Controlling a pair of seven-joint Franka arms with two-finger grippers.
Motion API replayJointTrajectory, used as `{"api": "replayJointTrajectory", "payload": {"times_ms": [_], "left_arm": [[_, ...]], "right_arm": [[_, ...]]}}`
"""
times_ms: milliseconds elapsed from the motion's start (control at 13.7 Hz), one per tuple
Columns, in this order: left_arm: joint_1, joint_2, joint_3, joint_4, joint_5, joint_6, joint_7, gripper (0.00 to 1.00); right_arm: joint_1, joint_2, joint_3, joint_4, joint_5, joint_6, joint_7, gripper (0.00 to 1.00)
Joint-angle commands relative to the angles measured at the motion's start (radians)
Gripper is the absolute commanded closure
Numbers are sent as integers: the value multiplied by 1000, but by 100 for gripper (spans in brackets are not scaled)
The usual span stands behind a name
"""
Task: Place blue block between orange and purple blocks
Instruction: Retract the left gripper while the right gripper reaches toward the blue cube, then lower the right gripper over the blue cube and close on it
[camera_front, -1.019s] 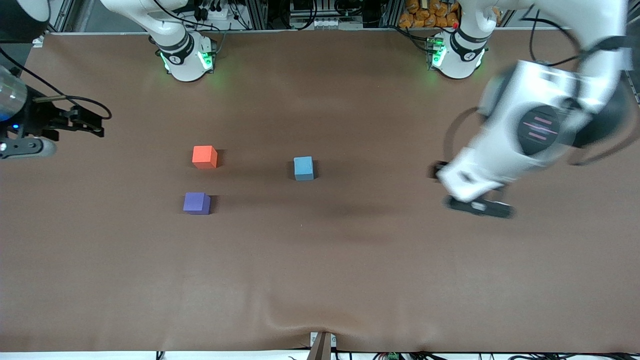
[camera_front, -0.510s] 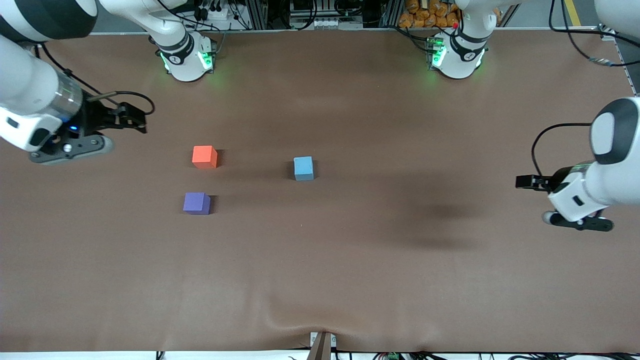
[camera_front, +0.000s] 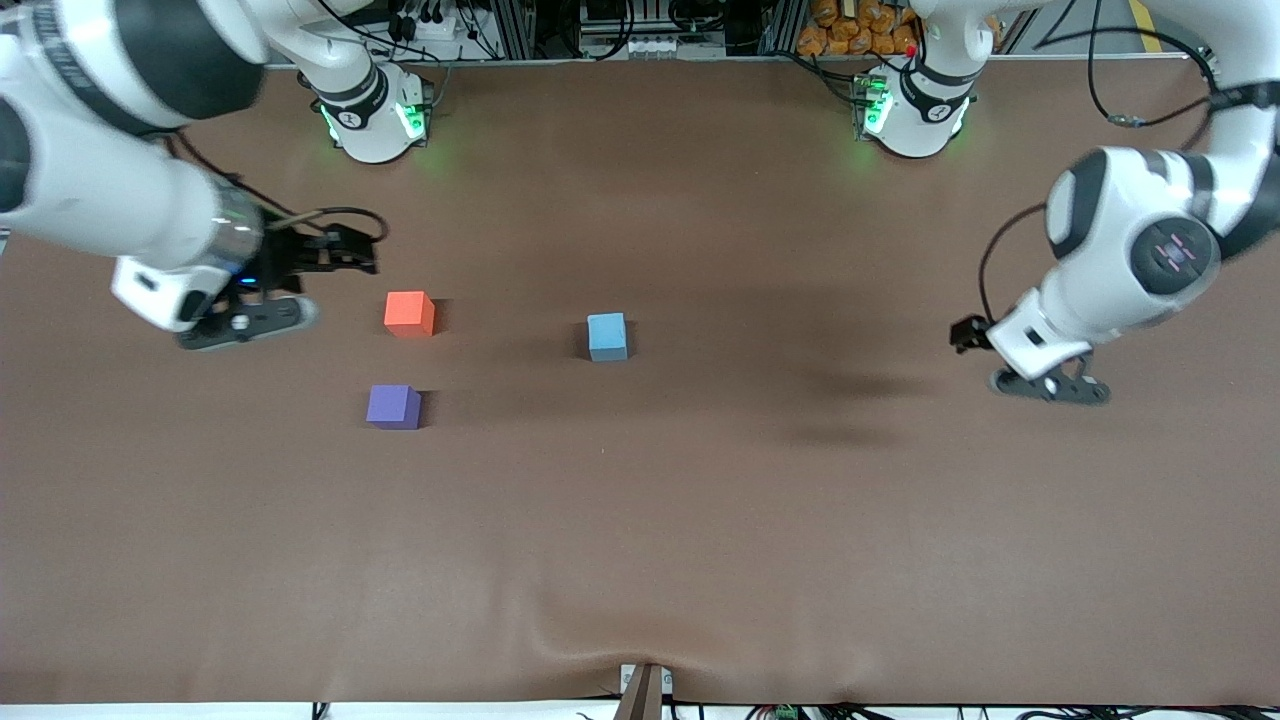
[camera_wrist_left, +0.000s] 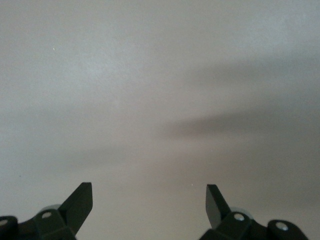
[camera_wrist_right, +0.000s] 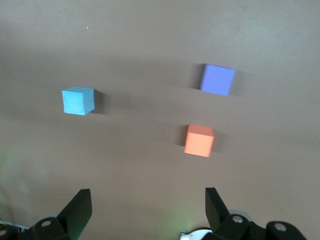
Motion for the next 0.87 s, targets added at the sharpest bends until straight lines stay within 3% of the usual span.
{"api": "replayJointTrajectory", "payload": {"times_ms": [0,73,364,728,801], "left_arm": [[5,-78,-1,-9,14,42,15,0],[8,-74,-1,86,14,19,45,0],[13,-35,2,361,13,-288,105,0],[-14,-78,17,423,-4,-403,99,0],[-60,-92,52,423,-4,-446,98,0]], "right_arm": [[64,41,-8,16,16,6,50,0],[96,59,-10,16,18,26,71,0],[202,124,-10,14,6,137,183,0],[335,234,-11,-3,-27,299,358,0],[348,254,-10,-3,-25,323,364,0]]}}
